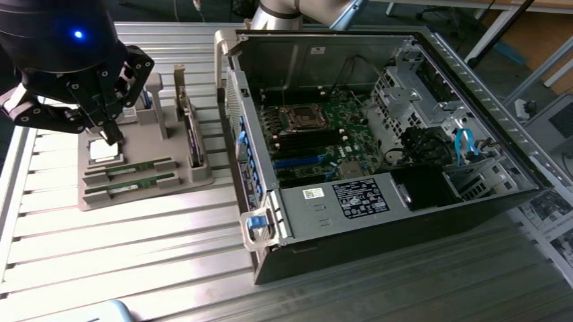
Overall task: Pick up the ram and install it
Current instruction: 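Pick up the ram and move it above insertion slot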
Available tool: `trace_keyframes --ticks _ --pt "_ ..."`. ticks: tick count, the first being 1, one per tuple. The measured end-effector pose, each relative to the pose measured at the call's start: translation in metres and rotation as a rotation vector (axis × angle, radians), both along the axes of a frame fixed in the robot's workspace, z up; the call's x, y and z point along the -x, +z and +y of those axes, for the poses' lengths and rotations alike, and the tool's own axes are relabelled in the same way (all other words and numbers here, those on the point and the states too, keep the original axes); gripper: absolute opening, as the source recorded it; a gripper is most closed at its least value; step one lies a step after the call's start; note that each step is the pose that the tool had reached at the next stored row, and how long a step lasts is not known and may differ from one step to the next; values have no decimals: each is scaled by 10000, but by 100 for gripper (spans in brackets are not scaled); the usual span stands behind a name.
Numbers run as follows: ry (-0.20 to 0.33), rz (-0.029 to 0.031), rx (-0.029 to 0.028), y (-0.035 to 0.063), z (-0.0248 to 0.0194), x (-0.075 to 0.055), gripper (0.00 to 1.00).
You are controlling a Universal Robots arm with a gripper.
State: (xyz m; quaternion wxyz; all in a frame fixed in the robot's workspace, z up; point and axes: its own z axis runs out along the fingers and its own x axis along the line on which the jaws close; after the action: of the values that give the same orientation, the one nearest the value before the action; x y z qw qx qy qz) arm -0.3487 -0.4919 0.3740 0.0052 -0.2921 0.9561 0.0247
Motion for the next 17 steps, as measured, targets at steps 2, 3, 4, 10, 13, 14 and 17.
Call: trace_keyframes --ticks 2,3,4,10,13,14,17 --pt "142 0 0 0 0 0 11" --pt "202 0 0 -1 0 0 11" --pt "269 0 0 -1 0 0 11" --pt "732 0 0 -2 0 0 11" --pt "921 0 0 -3 0 0 11" --pt "983 0 0 -3 0 0 11" --pt "1175 0 0 -4 0 0 11"
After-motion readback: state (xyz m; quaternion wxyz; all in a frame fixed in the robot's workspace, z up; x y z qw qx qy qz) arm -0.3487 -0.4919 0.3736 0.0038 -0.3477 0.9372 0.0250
